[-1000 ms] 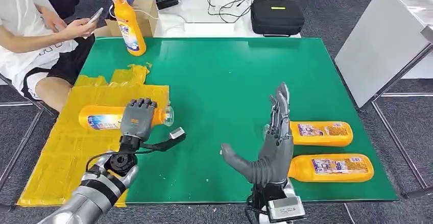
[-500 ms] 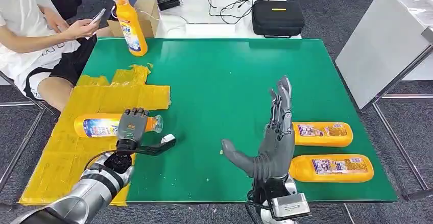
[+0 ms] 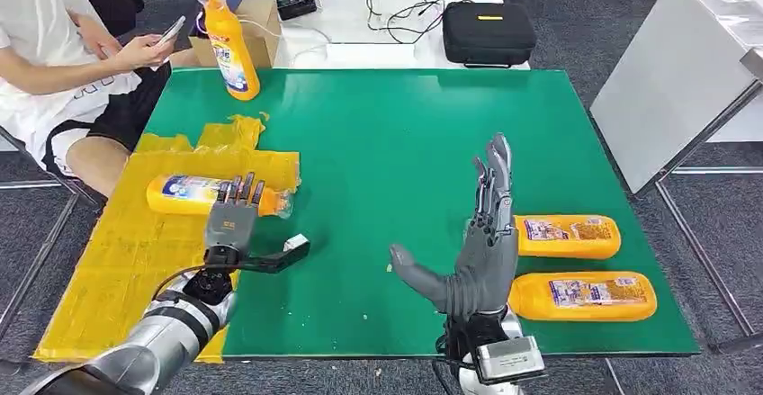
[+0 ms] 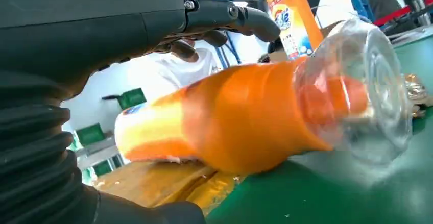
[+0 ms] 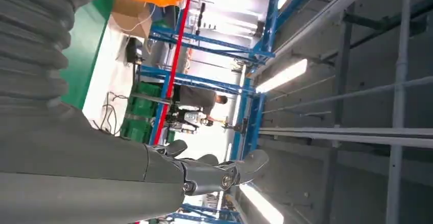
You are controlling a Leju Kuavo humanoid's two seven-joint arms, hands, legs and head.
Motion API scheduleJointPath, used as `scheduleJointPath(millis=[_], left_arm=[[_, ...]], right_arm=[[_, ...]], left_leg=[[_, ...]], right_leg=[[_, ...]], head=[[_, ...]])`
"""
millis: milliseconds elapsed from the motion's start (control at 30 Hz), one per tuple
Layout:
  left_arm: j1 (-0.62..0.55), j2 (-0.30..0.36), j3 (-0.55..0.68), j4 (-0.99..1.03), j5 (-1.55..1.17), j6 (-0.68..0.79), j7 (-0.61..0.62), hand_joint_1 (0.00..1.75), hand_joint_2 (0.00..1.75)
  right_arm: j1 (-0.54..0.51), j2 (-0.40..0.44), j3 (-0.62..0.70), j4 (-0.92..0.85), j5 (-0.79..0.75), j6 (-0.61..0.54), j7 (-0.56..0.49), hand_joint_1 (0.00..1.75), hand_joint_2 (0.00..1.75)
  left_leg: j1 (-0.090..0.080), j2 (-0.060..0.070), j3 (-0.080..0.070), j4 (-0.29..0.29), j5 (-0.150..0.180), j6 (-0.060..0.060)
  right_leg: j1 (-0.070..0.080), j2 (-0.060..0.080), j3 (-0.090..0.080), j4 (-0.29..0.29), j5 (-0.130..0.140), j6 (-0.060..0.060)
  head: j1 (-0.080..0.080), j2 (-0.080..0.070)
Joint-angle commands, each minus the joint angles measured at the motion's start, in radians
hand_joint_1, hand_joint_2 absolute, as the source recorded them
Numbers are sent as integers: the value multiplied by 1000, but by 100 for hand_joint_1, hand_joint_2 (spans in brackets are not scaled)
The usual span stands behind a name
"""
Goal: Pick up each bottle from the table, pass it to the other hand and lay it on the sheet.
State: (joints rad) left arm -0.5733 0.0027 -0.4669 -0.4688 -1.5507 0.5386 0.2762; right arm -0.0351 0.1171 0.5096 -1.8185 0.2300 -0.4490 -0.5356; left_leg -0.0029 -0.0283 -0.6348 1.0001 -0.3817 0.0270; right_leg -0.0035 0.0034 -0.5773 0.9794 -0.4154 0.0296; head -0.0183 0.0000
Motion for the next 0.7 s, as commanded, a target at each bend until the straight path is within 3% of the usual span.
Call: scheduleJointPath(millis=[33,133,233,300,367,700], left_arm=[[56,-42,136,32,46,54,-73,0,175],[113,-83,208,-103,157,160,-216,0,175],[243,-125,239,-360,380,151,-442,0,175],[344,-113,179,-573,498,12,-474,0,175],[401,-94,131,-703,559,-60,-471,0,175],[414,-77,99,-739,561,-73,-455,0,175]], right_arm=[[-26,-21,5,55,11,-9,9,0,175],[-20,-29,-1,75,52,-13,36,0,175],[-5,-49,-19,122,232,-82,85,0,175],[9,-44,-83,167,513,-242,170,0,175],[17,-44,-149,183,640,-249,238,0,175],[10,-70,-176,190,653,-233,273,0,175]], left_leg=[[0,3,2,-1,-1,-1],[0,2,2,0,-1,-1],[0,1,3,-1,-1,-1],[0,-1,2,-1,-1,0],[0,1,-1,0,-1,0],[-1,2,-7,1,-2,0]], right_leg=[[0,2,2,-1,0,0],[0,1,2,-1,0,0],[0,-1,4,-3,-1,1],[0,-1,3,-3,-1,1],[0,1,0,-2,-1,1],[0,1,-7,-2,-1,0]], head=[[0,0],[0,0],[0,0],[0,0],[1,0],[0,0]])
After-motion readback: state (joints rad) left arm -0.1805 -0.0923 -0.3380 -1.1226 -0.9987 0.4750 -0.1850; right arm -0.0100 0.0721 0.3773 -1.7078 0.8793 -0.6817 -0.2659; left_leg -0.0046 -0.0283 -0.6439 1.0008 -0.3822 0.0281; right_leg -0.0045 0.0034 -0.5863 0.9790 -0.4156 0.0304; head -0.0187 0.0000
